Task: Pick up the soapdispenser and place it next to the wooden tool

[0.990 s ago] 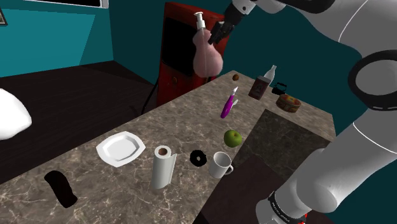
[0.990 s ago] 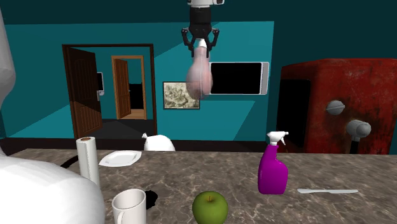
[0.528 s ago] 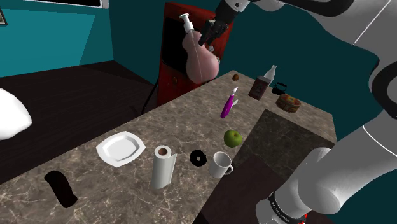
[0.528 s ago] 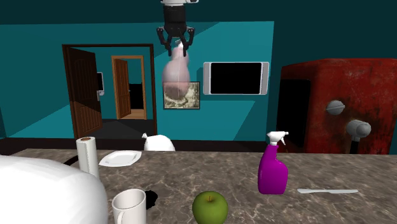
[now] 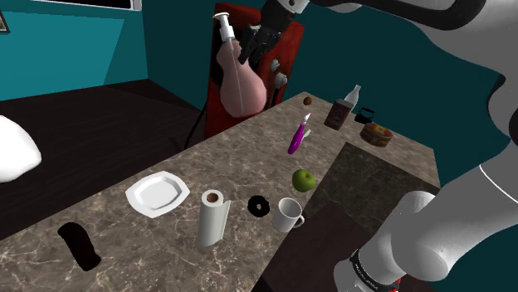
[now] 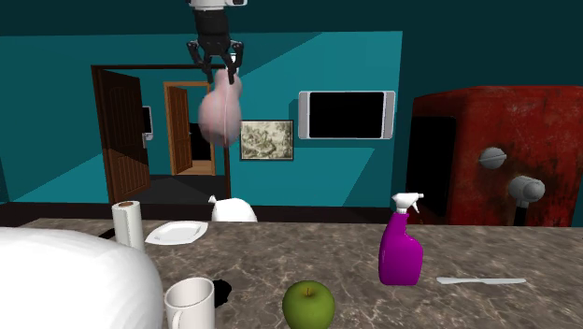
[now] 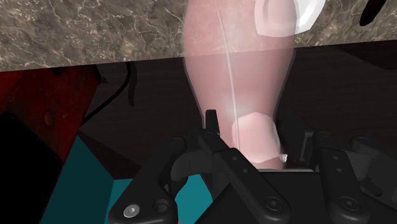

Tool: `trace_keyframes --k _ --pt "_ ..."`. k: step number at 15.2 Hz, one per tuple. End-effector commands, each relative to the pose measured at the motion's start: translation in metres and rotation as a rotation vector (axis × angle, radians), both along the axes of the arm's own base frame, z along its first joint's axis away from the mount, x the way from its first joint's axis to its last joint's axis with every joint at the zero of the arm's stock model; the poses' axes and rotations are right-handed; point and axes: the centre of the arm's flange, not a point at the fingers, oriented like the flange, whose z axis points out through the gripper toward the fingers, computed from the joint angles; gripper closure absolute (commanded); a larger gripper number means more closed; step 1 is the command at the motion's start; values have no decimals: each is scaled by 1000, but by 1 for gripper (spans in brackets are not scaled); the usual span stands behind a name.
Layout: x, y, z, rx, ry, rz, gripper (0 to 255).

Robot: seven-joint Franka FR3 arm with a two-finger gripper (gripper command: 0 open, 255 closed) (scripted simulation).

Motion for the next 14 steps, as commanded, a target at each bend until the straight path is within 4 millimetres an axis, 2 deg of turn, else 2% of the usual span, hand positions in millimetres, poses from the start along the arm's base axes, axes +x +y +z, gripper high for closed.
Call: trace_keyframes --k 1,14 --pt "-5 26 2 1 -2 -1 255" --pt "-50 192 3 1 -2 -1 255"
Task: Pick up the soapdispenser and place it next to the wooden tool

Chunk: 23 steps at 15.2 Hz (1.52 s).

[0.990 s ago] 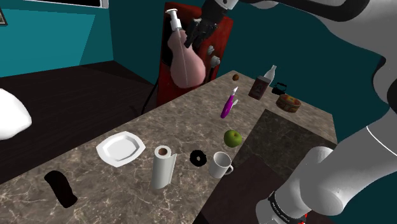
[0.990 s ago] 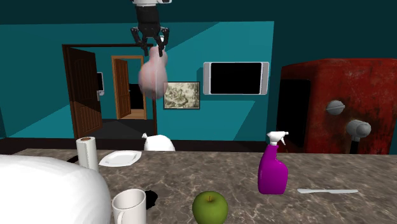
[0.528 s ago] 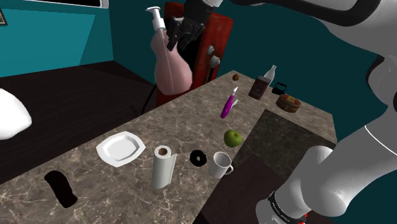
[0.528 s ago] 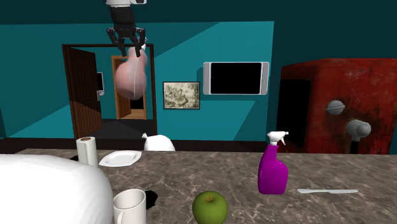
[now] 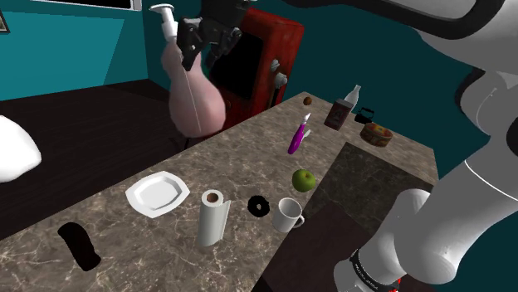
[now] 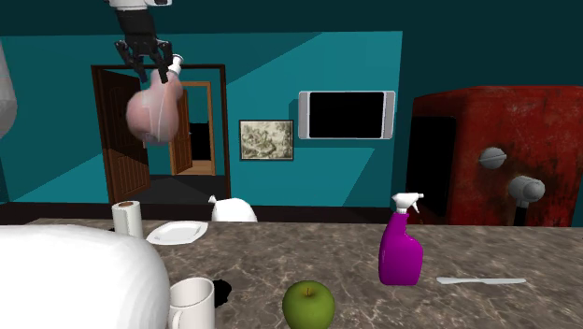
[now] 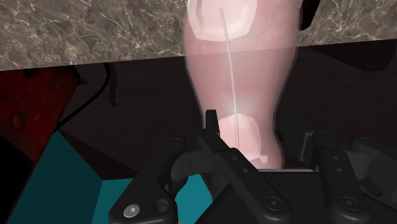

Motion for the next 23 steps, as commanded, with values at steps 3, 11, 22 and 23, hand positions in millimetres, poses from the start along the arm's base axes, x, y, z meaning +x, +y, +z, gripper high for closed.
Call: trace_keyframes --k 3,11,22,23 --pt "-15 51 0 2 -2 -2 255" --pt "-43 153 0 2 -2 -2 255" --pt "-55 197 -37 2 -2 -2 255" --pt "-55 197 -42 2 -2 -2 255"
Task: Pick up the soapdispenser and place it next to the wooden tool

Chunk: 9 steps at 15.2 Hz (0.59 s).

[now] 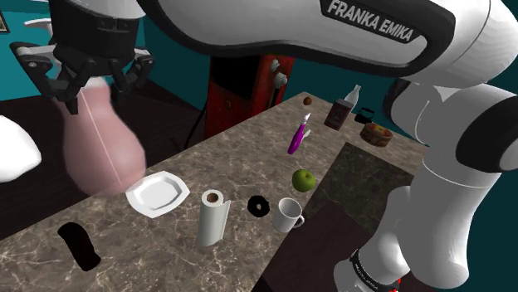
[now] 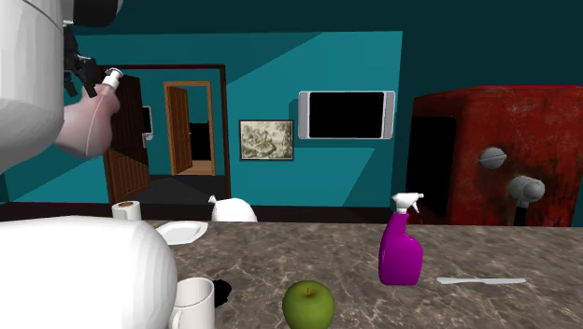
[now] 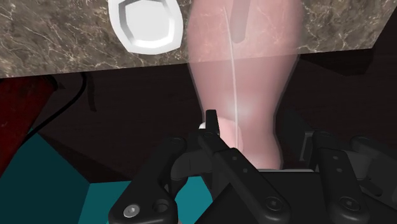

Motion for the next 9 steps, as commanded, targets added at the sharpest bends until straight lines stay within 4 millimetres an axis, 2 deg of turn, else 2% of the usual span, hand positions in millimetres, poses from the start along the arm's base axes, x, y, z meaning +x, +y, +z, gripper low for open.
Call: trace_keyframes --k 1,9 --pt "0 0 -10 2 -2 0 255" --pt "0 0 -52 2 -2 0 255"
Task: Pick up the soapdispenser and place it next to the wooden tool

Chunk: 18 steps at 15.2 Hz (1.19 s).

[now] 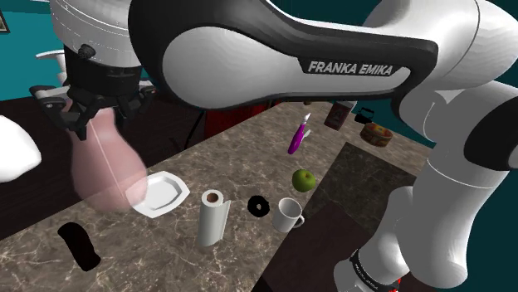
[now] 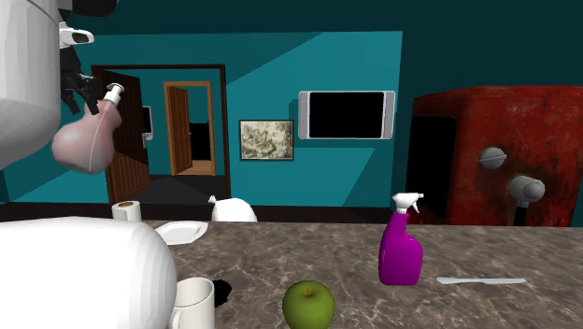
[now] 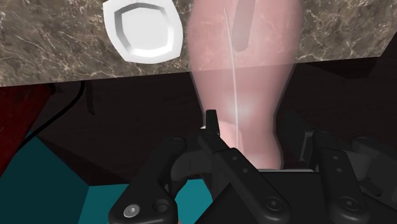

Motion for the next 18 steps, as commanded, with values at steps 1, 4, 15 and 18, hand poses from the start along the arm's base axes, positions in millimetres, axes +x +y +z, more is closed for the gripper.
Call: trace_keyframes --k 1,4,15,18 --pt "0 0 -11 2 -2 0 255" --pt "0 0 -27 2 -2 0 255" --pt "0 0 -85 2 -2 0 255" --pt "0 0 -101 2 -2 0 255"
